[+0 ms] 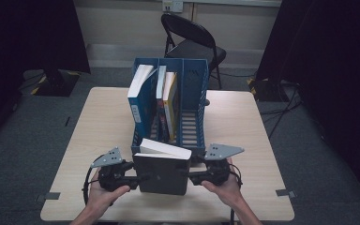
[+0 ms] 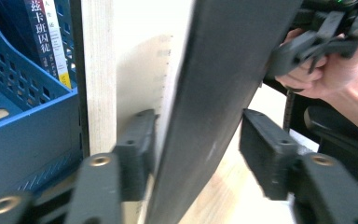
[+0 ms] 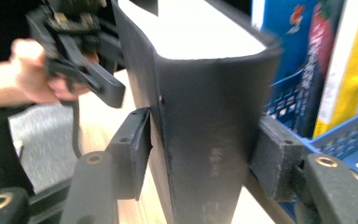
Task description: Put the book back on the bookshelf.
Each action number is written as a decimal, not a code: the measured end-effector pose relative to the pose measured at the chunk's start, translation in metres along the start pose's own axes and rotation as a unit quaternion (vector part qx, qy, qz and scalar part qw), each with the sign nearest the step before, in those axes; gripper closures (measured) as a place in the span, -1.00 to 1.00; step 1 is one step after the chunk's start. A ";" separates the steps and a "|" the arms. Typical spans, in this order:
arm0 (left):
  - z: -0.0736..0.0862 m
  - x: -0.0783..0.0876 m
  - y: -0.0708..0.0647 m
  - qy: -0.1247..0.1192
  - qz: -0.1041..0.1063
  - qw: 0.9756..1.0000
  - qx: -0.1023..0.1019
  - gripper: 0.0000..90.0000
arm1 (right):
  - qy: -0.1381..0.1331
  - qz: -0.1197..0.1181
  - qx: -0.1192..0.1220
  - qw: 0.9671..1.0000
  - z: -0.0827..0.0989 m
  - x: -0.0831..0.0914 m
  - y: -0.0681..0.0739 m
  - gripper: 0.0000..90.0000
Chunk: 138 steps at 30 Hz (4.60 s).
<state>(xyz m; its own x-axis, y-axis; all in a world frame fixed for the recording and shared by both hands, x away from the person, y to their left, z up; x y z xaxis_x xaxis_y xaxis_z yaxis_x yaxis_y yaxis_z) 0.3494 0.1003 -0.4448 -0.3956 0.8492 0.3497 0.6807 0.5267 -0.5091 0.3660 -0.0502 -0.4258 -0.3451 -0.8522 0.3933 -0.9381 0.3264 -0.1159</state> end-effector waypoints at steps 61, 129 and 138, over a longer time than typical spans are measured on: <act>0.016 0.035 0.088 -0.002 -0.157 0.985 0.073 -0.62 | 0.035 0.020 0.020 0.999 0.003 -0.002 0.001 0.17; 0.019 0.048 0.132 -0.017 -0.244 0.964 0.101 -0.64 | 0.064 0.216 -0.070 0.972 0.068 0.132 -0.069 0.17; 0.019 0.047 0.133 -0.019 -0.246 0.963 0.104 -0.63 | 0.067 0.239 -0.079 0.965 0.067 0.124 -0.086 0.18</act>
<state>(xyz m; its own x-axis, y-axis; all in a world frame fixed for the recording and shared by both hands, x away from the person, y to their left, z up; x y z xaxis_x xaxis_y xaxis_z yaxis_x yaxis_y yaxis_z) 0.4099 0.2108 -0.5112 -0.6634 0.4935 0.5625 0.2684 0.8586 -0.4367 0.4018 -0.2113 -0.4282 -0.7208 -0.5316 0.4449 -0.6525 0.7369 -0.1768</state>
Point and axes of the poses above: each handheld gripper's, and its own axes: x roughly backward along the jaws, z roughly out of its underside, y roughly to its left, the point moved 10 cm from there along -x, roughly forward along the jaws, and after that the axes turned 15 degrees about x, right-handed, at the moved point
